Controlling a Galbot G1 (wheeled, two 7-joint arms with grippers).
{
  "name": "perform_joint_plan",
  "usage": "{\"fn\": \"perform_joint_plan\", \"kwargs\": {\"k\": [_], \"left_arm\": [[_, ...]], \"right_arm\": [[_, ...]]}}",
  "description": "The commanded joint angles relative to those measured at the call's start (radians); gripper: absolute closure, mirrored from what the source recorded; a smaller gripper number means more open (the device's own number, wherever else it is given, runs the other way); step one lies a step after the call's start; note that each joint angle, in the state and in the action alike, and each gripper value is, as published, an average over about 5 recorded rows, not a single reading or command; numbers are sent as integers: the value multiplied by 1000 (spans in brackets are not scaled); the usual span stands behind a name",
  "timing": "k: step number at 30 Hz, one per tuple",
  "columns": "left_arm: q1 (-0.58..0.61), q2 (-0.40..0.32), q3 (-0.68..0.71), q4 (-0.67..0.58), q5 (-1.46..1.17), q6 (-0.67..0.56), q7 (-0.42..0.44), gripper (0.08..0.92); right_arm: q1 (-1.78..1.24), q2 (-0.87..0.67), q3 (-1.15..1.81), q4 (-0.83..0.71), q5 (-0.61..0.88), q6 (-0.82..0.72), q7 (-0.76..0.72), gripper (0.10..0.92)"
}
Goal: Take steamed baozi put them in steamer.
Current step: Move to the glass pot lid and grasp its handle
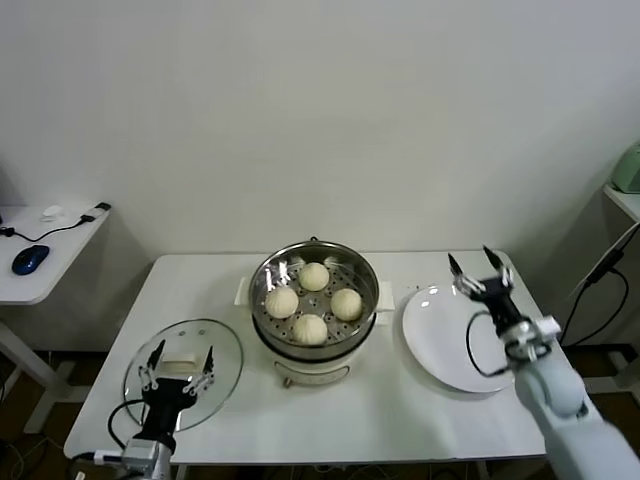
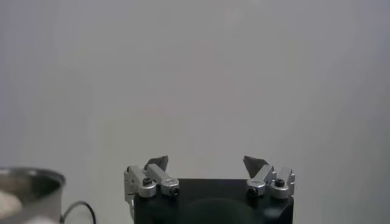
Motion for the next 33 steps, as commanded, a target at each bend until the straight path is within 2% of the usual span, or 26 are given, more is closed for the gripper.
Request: {"fn": "perform_joint_plan", "kwargs": {"k": [1, 5, 9, 12, 16, 23, 33], "left_arm": [[-14, 1, 0, 48, 184, -81, -51, 177], [-10, 15, 0, 90, 398, -109, -188, 177], [-18, 28, -20, 172, 771, -111, -360, 177], [-18, 50, -29, 241, 1002, -85, -430, 177], [-22, 62, -15, 324, 1140, -28, -445, 177], [-73, 47, 7, 469, 1214, 9, -438, 177], [-162, 43, 2, 542, 1221, 38, -401, 177]], "right_arm": [[-368, 248, 222, 2, -141, 206, 16, 203], [-371, 259, 203, 22, -161, 154, 26, 203], [-367, 260, 190, 40, -207, 81, 42, 203], [-359, 258, 182, 46, -221, 50, 48, 203], [-348, 255, 176, 51, -226, 27, 51, 203], [-348, 256, 162, 68, -235, -10, 47, 203], [-358, 269, 160, 85, -259, -20, 50, 203]]}}
